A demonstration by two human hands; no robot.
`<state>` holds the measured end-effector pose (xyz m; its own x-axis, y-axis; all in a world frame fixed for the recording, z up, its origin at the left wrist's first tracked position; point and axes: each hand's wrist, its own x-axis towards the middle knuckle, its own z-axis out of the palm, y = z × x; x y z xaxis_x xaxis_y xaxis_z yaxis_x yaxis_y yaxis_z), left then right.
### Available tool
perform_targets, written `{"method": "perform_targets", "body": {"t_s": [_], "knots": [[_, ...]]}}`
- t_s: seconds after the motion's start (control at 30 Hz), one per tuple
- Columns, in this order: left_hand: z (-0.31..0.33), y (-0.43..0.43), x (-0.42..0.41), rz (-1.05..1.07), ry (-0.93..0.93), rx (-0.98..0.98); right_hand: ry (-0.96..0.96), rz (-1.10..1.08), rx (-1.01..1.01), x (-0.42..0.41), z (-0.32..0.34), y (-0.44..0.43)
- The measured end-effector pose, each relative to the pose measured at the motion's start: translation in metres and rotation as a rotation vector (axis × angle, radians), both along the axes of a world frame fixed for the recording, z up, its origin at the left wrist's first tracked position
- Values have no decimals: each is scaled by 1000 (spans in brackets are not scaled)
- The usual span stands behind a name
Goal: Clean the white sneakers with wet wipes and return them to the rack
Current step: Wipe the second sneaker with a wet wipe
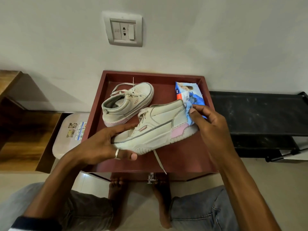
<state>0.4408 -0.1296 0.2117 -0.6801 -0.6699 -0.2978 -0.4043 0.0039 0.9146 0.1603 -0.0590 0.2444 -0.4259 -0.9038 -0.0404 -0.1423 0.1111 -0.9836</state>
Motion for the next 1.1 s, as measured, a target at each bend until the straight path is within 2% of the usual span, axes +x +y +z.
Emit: {"method": "perform_targets", "body": {"t_s": [0.2, 0.3, 0.43, 0.53, 0.67, 0.73, 0.8, 0.87, 1.0, 1.1], "knots": [[11, 0, -9, -61, 81, -5, -123, 54, -170, 7, 26, 15], [10, 1, -8, -103, 92, 14, -67, 68, -122, 13, 23, 16], [9, 4, -11, -121, 76, 35, 26, -35, -132, 17, 24, 18], [12, 6, -20, -102, 75, -8, 206, -117, -223, 23, 33, 20], [12, 10, -30, 27, 37, -25, 635, -193, -369, 47, 30, 19], [7, 19, -36, 155, 36, -140, 724, -209, -378, 60, 25, 18], [5, 31, -44, 266, -11, -396, 771, -212, -375, 71, 25, 20], [6, 41, -52, 281, 37, -596, 813, -189, -380, 85, 29, 27], [16, 48, -57, 340, 235, -664, 886, -96, -383, 115, 37, 42], [19, 46, -45, 408, 272, -624, 744, -24, -363, 110, 42, 41]]}}
